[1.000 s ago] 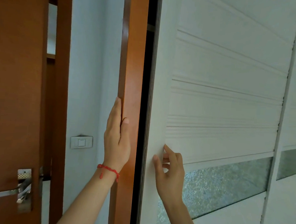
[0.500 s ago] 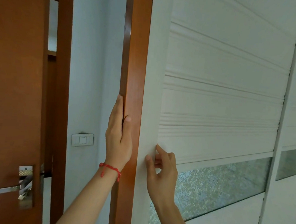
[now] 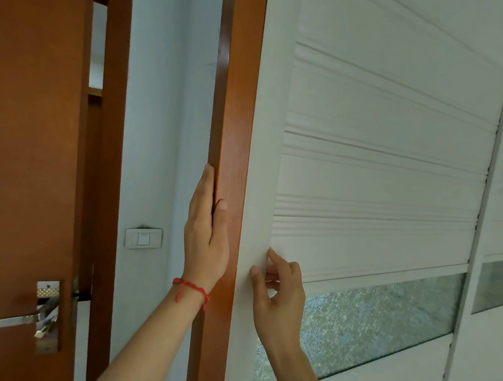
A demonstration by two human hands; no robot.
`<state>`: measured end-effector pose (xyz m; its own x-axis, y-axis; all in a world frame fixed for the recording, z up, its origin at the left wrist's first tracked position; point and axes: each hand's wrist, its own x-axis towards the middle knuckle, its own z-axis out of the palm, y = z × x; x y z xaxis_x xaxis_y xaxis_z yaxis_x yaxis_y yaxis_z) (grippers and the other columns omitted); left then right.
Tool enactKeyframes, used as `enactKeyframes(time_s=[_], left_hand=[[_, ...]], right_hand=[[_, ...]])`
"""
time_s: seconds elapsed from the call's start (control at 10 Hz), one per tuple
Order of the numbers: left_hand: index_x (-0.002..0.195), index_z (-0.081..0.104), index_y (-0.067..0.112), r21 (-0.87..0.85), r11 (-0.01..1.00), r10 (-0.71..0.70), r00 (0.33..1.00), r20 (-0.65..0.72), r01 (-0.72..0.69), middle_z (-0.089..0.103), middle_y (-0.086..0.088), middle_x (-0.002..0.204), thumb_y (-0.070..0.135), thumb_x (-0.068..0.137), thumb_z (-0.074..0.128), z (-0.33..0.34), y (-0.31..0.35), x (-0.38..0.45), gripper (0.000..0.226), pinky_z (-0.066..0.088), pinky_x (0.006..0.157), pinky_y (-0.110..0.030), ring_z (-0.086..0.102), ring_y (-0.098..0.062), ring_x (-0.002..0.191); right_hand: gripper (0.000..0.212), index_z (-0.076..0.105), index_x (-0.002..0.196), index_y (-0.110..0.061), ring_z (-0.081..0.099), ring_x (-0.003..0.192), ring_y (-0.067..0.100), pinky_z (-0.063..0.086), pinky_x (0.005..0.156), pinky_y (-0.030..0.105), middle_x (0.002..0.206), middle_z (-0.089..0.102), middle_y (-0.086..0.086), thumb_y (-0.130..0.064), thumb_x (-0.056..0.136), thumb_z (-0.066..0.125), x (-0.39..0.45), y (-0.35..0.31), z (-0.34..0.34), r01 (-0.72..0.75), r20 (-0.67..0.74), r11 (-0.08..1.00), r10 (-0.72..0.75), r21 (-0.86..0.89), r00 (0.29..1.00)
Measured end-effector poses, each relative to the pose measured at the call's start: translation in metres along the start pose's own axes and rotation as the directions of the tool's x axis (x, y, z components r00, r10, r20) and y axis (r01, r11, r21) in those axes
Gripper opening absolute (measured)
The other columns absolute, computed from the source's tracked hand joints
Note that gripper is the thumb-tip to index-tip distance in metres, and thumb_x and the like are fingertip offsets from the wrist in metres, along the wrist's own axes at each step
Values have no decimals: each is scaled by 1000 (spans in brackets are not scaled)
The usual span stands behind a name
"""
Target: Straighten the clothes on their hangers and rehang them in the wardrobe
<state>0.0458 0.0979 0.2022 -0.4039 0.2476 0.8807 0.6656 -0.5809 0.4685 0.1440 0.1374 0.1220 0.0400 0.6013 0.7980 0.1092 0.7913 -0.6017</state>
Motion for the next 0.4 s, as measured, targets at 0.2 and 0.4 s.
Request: enactKeyframes(time_s=[0.2, 0.4], left_hand=[[136, 15, 37, 35, 999, 11, 1000, 4, -11, 22, 18, 146, 34, 93, 29, 0, 0, 1, 46, 15, 102, 6, 21, 1, 137], [130, 34, 38, -39, 993, -108, 991, 73, 111, 36, 15, 141, 25, 95, 44, -27, 24, 12, 39, 30, 108, -16, 34, -3, 131]], right_hand=[[35, 58, 120, -21, 55, 92, -1, 49, 71, 11, 94, 55, -8, -26, 86, 62, 5, -3, -8, -11, 65, 999, 13, -36, 998], [37, 63, 112, -31, 65, 70, 5, 53, 68, 18, 76, 68, -6, -48, 79, 62, 38, -39, -64, -61, 336, 991, 98, -119, 937]])
